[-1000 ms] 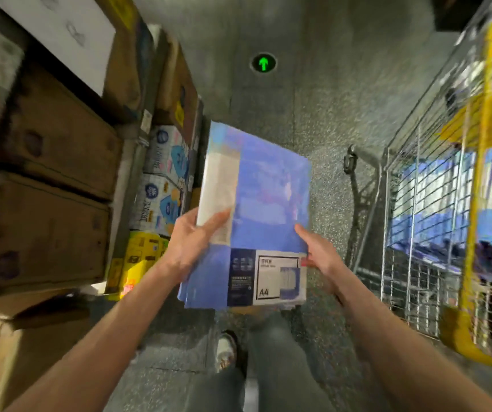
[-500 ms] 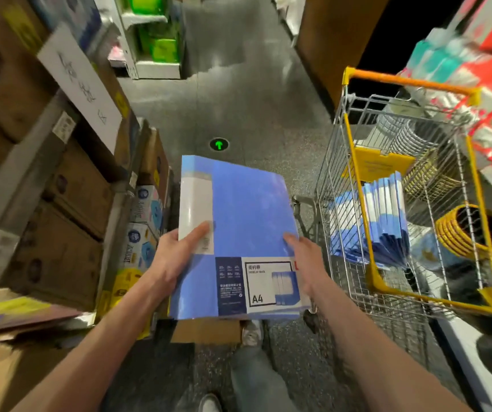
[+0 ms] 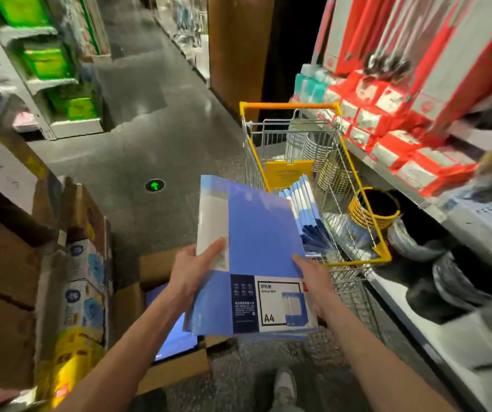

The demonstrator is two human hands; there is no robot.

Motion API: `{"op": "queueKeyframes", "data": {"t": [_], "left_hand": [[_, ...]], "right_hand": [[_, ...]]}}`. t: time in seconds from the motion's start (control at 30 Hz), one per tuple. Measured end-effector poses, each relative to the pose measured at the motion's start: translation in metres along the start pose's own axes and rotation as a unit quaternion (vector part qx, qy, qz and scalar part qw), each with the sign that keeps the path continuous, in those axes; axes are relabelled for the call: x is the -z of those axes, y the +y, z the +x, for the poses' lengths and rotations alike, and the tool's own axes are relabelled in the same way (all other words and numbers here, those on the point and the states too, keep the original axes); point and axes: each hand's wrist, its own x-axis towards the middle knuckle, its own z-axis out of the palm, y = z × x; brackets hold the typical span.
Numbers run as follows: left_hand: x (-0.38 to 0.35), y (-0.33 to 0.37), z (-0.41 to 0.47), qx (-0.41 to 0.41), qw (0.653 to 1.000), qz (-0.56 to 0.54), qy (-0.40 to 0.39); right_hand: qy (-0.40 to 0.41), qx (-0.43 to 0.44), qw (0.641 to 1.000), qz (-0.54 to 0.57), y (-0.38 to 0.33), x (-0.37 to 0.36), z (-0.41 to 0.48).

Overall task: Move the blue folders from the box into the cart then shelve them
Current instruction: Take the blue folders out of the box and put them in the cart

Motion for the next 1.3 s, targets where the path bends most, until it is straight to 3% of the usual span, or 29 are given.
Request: {"op": "queueKeyframes", "data": {"t": [0.17, 0.33, 0.5, 0.8, 0.93, 1.3], "left_hand": [[-0.105, 0.012, 0.021, -0.01, 0.998, 0.03, -0.047], [-0.207, 0.017, 0.044, -0.009, 0.997, 0.072, -0.035], [-0.289, 0.021, 0.072, -0.007, 0.996, 0.091, -0.009], [-0.347, 0.039, 0.128, -0.07, 0.975, 0.187, 0.093], [-0.365, 0.041, 0.173, -0.045, 0.967, 0.213, 0.133], [-0.434, 0.036, 0.372, 0.048, 0.963, 0.258, 0.062]], "right_hand": [[0.058, 0.009, 0.998, -0.027, -0.017, 0.09, 0.037], [0.104, 0.02, 0.994, -0.033, -0.025, 0.178, 0.101], [0.07, 0.016, 0.996, -0.044, -0.015, 0.252, 0.191], [0.049, -0.008, 0.984, -0.172, -0.066, 0.253, 0.218], [0.034, -0.023, 0.985, -0.17, -0.07, 0.26, 0.249], [0.083, -0.089, 0.99, -0.076, -0.105, 0.255, 0.334]]}}
